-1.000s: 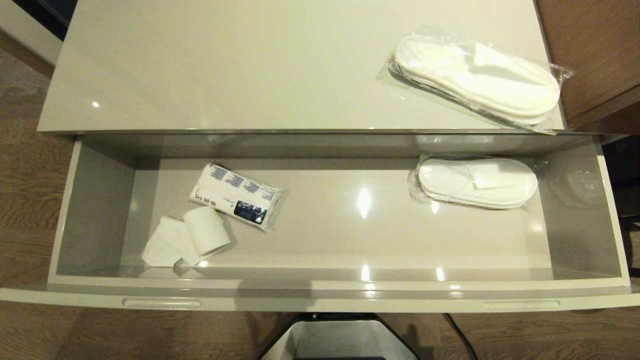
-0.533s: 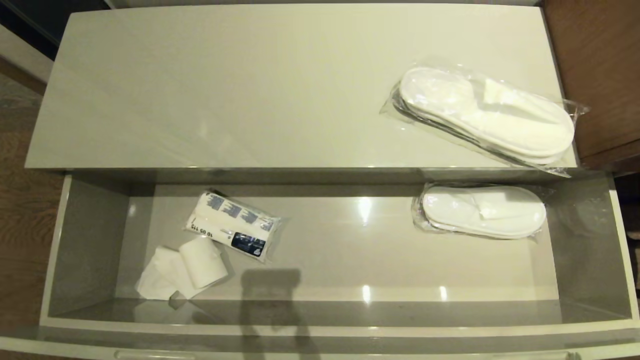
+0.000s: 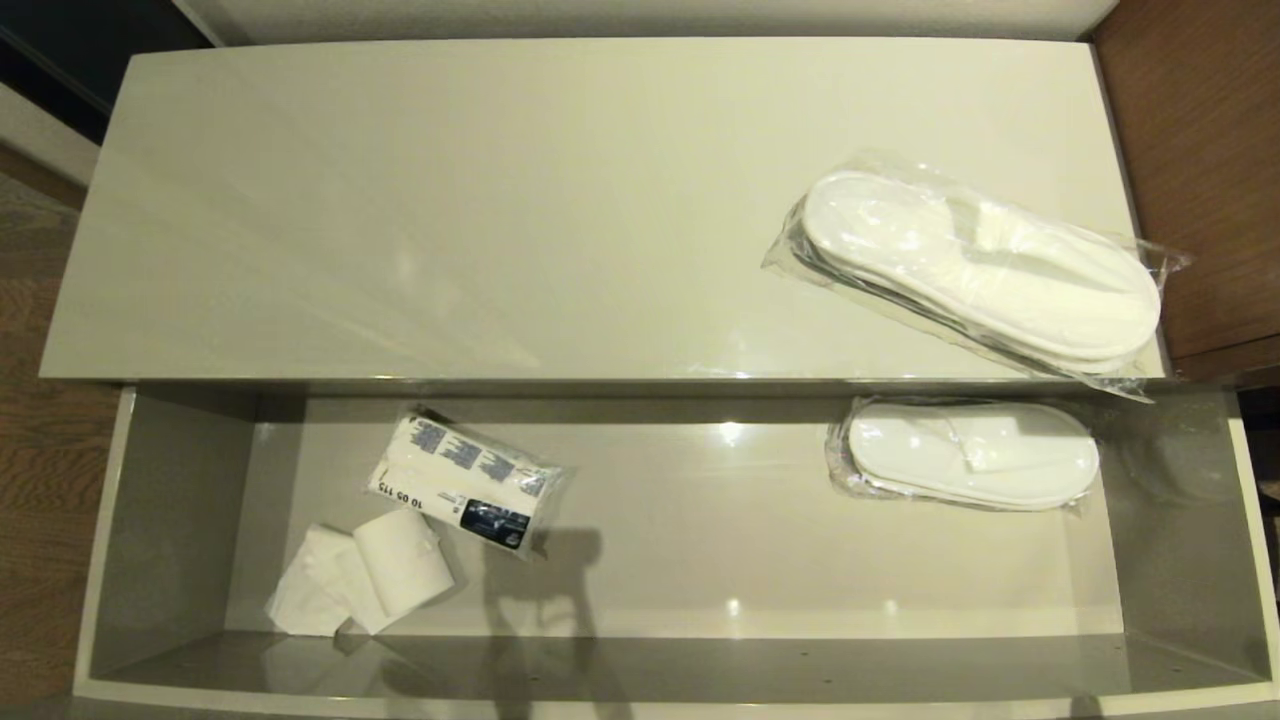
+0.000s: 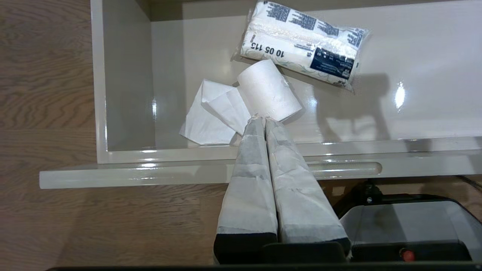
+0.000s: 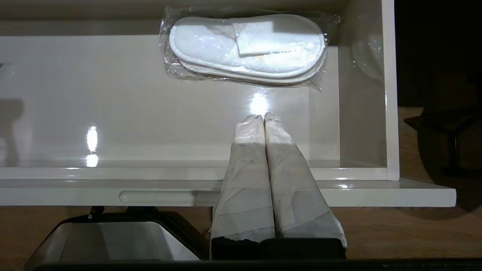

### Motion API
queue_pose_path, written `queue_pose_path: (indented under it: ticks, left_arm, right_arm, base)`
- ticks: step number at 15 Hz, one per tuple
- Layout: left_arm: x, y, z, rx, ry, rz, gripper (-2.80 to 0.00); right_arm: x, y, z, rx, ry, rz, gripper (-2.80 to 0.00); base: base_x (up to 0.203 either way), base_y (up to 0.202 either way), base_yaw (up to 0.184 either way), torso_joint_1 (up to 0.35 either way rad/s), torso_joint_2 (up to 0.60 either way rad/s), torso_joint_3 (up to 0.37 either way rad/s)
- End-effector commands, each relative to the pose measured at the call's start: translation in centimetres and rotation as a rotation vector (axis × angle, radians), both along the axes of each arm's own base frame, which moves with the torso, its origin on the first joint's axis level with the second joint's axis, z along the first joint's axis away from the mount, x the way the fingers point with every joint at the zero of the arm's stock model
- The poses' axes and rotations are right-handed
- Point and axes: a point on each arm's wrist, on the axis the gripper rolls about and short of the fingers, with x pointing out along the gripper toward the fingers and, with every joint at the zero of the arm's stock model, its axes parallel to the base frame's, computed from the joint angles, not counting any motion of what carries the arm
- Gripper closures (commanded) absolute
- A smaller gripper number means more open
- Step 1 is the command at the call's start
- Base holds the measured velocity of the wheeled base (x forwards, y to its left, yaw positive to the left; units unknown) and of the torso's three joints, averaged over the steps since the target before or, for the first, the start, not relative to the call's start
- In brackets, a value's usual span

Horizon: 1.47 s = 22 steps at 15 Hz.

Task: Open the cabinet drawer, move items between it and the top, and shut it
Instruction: Pick up the disposable slippers on the table

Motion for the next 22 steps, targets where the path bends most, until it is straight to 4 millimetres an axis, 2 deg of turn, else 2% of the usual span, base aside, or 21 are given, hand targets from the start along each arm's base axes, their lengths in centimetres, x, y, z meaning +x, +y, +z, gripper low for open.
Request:
queue_pose_path:
  ticks: [1, 22]
  left_arm:
    - [0.0, 0.0, -0.02, -0.003, 0.0, 0.001, 0.0]
    - [0.0, 0.0, -0.02, -0.009, -0.001, 0.0, 0.0]
  right_arm:
    - [0.02, 0.0, -0.04, -0.001, 0.003, 0.0, 0.0]
    - [0.02, 0.01, -0.02, -0.01, 0.001, 0.005, 0.0]
  base:
    - [0.0, 0.0, 0.0, 0.0, 0.0, 0.0]
    - [0.0, 0.0, 0.0, 0.0, 0.0, 0.0]
